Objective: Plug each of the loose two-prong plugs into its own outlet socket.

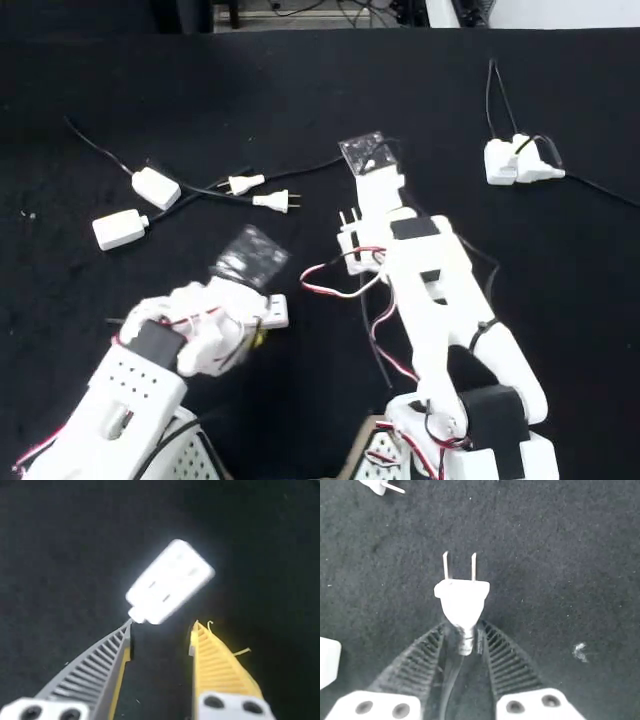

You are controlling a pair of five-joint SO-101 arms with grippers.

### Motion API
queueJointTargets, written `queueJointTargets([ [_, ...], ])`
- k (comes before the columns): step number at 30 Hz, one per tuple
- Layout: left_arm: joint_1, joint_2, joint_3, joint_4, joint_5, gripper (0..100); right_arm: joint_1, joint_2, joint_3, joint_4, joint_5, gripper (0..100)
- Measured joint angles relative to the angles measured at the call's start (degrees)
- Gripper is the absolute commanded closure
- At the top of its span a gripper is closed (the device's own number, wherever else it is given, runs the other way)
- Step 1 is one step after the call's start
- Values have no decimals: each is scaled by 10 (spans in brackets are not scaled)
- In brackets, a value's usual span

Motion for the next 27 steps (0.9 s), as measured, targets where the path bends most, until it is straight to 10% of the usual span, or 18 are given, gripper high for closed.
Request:
queueJointTargets([
  [27, -135, 237, -58, -183, 9, 800, 0, 0, 0, 0, 0, 988],
])
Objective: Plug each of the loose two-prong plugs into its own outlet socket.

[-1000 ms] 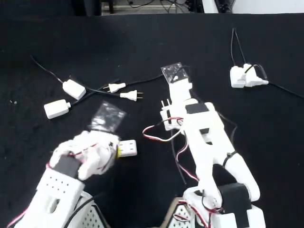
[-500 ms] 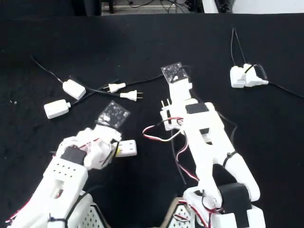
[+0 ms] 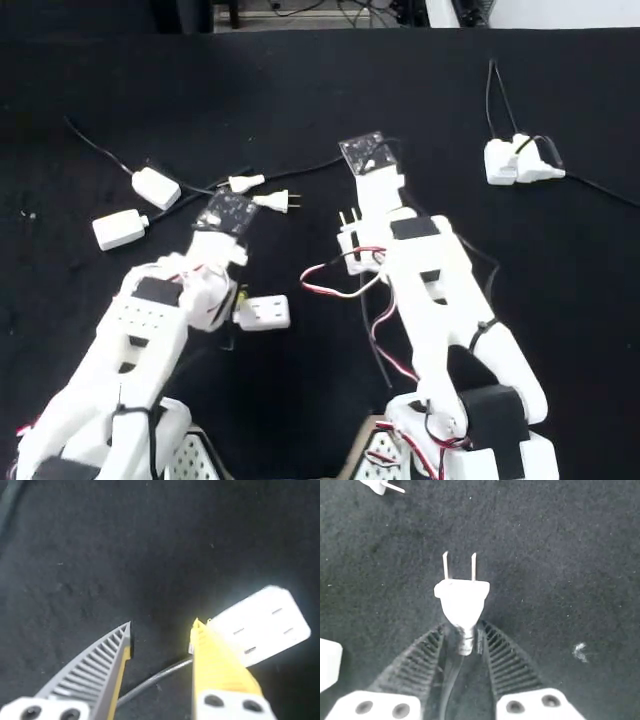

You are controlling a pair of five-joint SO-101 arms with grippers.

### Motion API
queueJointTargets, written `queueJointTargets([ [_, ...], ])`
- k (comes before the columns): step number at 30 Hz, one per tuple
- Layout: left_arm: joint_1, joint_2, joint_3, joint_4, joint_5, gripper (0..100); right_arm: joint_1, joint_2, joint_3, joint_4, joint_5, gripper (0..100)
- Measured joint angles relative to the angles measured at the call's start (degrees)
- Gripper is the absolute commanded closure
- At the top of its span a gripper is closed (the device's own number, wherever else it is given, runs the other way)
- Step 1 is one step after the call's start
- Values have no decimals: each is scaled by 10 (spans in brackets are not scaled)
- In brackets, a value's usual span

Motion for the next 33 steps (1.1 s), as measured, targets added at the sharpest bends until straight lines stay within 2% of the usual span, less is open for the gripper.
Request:
queueJointTargets([
  [6, -9, -140, 0, 97, 5, 796, 0, 0, 0, 0, 0, 988],
  [9, 23, -206, 0, 164, -13, 780, 0, 0, 0, 0, 0, 988],
  [11, 45, -218, 8, 182, -24, 746, 0, 0, 0, 0, 0, 988],
  [16, 60, -167, 11, 191, -43, 764, 0, 0, 0, 0, 0, 988],
  [20, 61, -80, 6, 169, -61, 766, 0, 0, 0, 0, 0, 988],
  [26, 59, 33, 5, 63, -55, 766, 0, 0, 0, 0, 0, 988],
  [33, 26, 76, -17, 11, -33, 766, 0, 0, 0, 0, 4, 988],
])
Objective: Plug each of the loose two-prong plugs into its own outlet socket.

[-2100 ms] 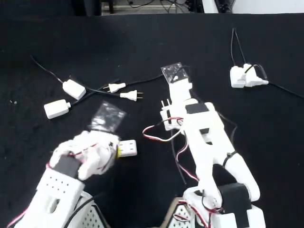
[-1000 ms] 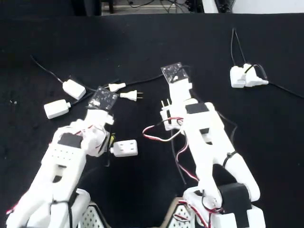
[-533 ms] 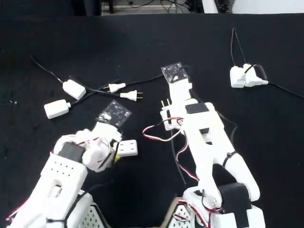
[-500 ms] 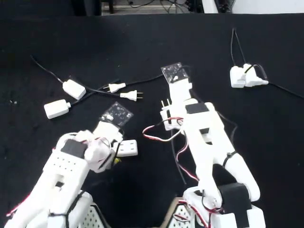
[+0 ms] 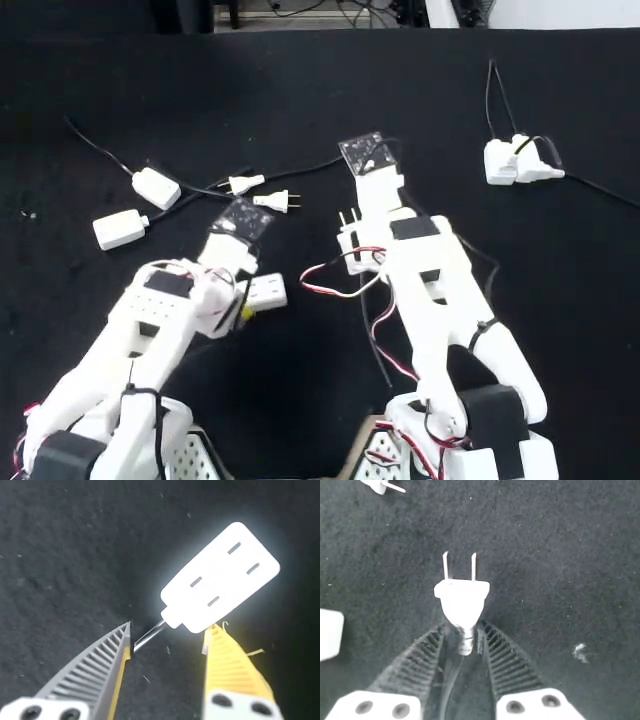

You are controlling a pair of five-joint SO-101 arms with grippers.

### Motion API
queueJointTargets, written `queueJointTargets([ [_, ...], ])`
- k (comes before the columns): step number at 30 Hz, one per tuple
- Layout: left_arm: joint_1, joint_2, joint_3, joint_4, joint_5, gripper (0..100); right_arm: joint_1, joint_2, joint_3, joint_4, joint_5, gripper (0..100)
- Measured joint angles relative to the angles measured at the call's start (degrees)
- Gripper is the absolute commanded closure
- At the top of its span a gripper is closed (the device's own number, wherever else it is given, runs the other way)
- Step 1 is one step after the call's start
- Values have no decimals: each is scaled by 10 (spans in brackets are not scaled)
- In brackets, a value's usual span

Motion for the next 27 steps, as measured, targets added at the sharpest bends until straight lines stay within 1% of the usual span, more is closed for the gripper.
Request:
queueJointTargets([
  [2, -8, 4, -7, -2, 0, 766, 0, 0, 0, 0, 0, 988],
  [6, -24, 6, -28, -2, 31, 766, 0, 0, 0, 0, 0, 988],
  [13, -25, 6, -30, -1, 39, 766, 0, 0, 0, 0, 0, 988],
  [16, -25, 6, -35, 27, 40, 766, 0, 0, 0, 0, 0, 988],
  [21, -25, 0, -76, 106, 41, 766, -5, 0, 0, 0, -1, 988],
  [24, -25, -39, -85, 142, 40, 766, -21, 0, 0, 0, 0, 988],
  [27, -44, -101, -85, 149, 41, 766, -42, -13, 4, 0, 0, 988],
])
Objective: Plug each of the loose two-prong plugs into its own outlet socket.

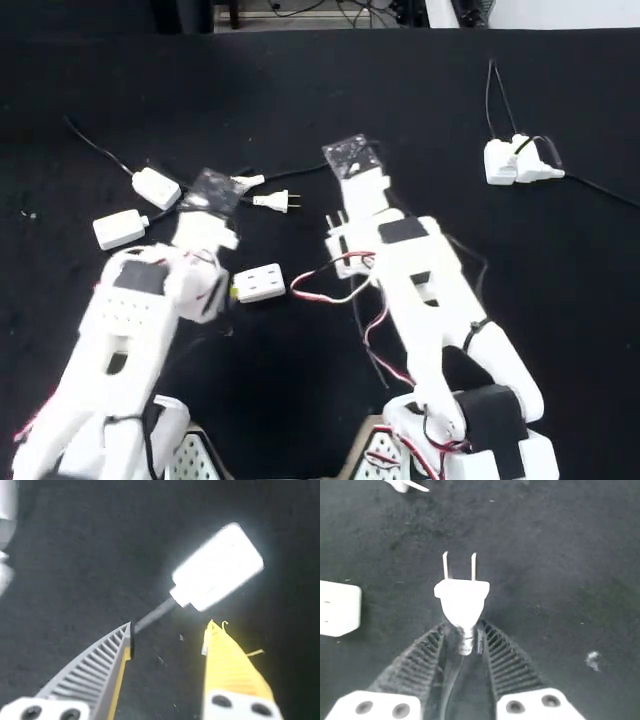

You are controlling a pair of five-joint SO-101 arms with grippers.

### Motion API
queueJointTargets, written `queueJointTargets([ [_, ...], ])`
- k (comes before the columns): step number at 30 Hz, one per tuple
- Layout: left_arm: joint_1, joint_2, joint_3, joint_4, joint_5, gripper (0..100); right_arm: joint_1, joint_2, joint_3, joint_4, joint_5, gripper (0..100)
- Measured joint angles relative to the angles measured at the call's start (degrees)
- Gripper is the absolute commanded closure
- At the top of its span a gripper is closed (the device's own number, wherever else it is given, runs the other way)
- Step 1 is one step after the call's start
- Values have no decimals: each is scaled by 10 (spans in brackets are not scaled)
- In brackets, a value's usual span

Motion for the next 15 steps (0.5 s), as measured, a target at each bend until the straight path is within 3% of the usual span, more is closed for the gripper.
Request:
queueJointTargets([
  [9, -64, -204, 122, -125, 132, 766, -114, -174, 120, -43, 43, 988],
  [15, -64, -302, 164, -141, 174, 766, -182, -262, 184, -69, 59, 988],
])
